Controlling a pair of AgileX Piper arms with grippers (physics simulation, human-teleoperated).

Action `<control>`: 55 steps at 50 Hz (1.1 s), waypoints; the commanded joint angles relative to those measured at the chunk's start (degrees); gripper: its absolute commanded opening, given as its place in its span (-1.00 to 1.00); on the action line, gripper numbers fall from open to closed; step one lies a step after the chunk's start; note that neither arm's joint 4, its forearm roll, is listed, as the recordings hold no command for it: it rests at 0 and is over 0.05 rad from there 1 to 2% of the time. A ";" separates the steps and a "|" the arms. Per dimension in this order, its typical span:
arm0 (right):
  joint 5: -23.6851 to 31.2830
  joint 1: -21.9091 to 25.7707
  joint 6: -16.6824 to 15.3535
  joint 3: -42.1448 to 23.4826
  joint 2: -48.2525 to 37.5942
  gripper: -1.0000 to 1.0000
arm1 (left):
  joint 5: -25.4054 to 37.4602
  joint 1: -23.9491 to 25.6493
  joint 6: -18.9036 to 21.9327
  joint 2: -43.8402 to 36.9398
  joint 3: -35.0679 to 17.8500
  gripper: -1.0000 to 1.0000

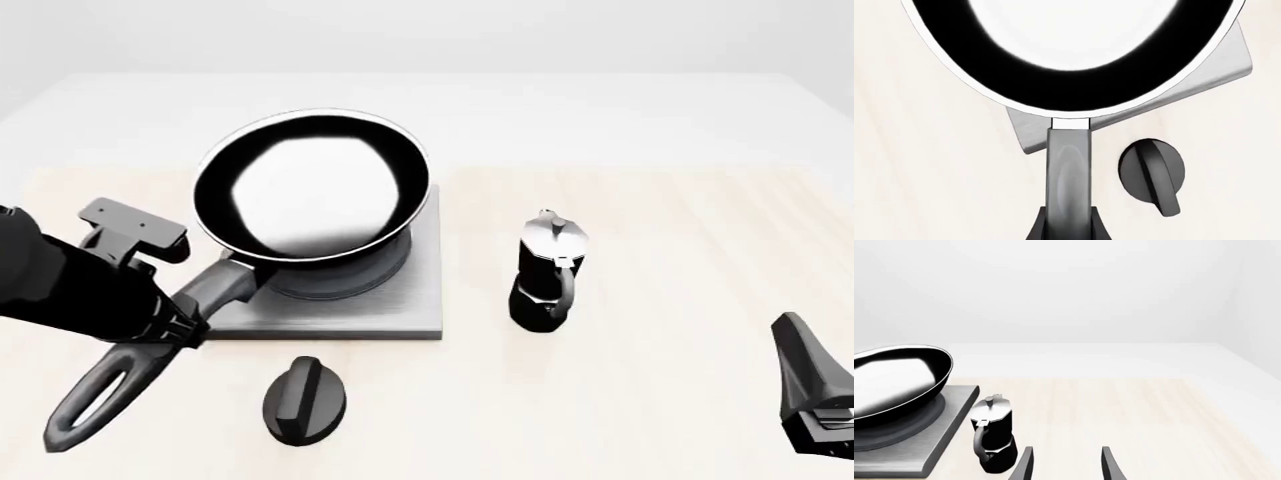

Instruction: Put the frying pan on the stove.

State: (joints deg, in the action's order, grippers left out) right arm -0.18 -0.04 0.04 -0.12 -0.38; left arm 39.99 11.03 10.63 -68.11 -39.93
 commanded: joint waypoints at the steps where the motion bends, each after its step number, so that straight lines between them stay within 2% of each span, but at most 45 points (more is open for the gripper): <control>1: 0.00 0.00 0.00 0.00 0.00 1.00 | -1.50 0.14 0.79 -0.19 -0.73 -1.00; 6: 0.00 0.00 0.00 0.00 -0.01 1.00 | -3.02 -1.23 2.29 -1.22 0.51 -1.00; 21: 0.00 0.00 0.01 0.00 0.00 1.00 | -4.96 -0.01 0.75 -2.27 1.80 -1.00; 33: 0.00 0.00 -0.01 0.00 0.00 1.00 | -5.29 0.14 1.41 -2.91 1.50 -1.00; 35: 0.00 0.00 0.00 0.00 0.00 1.00 | -5.36 -1.92 2.77 -2.58 1.78 -1.00; 38: 0.00 0.01 0.01 0.00 -0.01 1.00 | -5.45 -1.04 2.25 -2.99 1.58 -1.00; 39: 0.00 0.01 0.00 0.00 -0.01 1.00 | -5.53 -3.26 3.21 -2.34 1.81 -1.00; 41: 0.00 0.00 0.02 0.00 0.01 1.00 | -5.47 -3.30 3.31 -2.39 1.86 -1.00; 42: 0.00 0.00 -0.01 0.00 -0.01 1.00 | -5.37 -1.48 1.96 -2.96 1.64 1.00; 55: 0.00 -0.01 -0.01 0.00 0.00 1.00 | -3.10 -0.74 1.42 -1.15 0.08 1.00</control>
State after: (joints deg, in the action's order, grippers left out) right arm -0.18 -0.04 0.04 -0.12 -0.38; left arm 35.75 10.09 12.19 -70.32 -38.83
